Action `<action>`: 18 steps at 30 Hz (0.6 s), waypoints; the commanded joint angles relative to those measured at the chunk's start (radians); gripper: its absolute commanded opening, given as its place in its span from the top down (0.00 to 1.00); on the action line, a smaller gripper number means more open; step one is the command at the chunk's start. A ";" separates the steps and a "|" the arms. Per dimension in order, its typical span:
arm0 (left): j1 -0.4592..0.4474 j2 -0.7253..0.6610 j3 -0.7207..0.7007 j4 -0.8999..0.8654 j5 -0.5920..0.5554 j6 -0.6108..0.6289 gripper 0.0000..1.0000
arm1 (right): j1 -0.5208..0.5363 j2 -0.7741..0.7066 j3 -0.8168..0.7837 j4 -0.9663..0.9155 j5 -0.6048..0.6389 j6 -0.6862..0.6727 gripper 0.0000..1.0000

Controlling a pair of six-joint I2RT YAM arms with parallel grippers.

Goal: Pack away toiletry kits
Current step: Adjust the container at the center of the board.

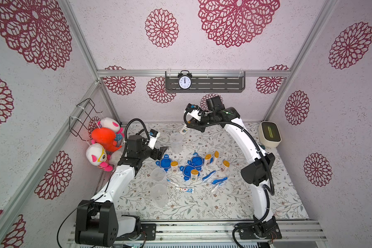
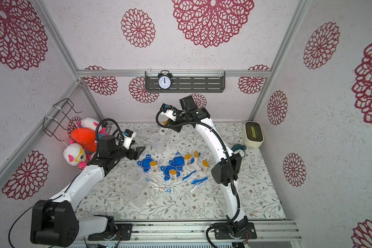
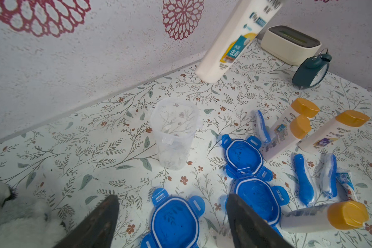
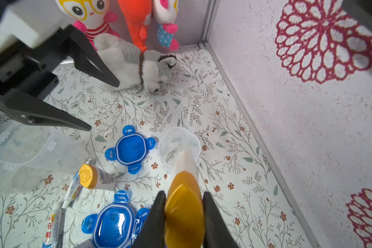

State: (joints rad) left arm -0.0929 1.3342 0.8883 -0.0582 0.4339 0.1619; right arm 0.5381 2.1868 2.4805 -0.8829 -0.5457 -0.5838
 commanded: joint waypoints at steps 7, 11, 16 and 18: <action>0.025 0.192 0.209 -0.027 -0.002 -0.029 0.05 | 0.008 -0.047 -0.095 0.215 -0.083 0.065 0.86; 0.025 0.239 0.281 -0.091 0.011 -0.077 0.09 | 0.007 -0.046 -0.118 0.263 -0.065 0.105 0.87; 0.025 0.286 0.349 -0.160 0.038 -0.050 0.17 | 0.005 -0.032 -0.118 0.274 -0.071 0.103 0.86; 0.025 0.319 0.384 -0.192 0.040 -0.039 0.16 | 0.003 -0.029 -0.118 0.287 -0.059 0.120 0.86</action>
State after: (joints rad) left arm -0.0731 1.6150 1.2270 -0.1844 0.4496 0.1116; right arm 0.5476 2.1868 2.3390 -0.6590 -0.5980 -0.4961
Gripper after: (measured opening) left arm 0.836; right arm 0.251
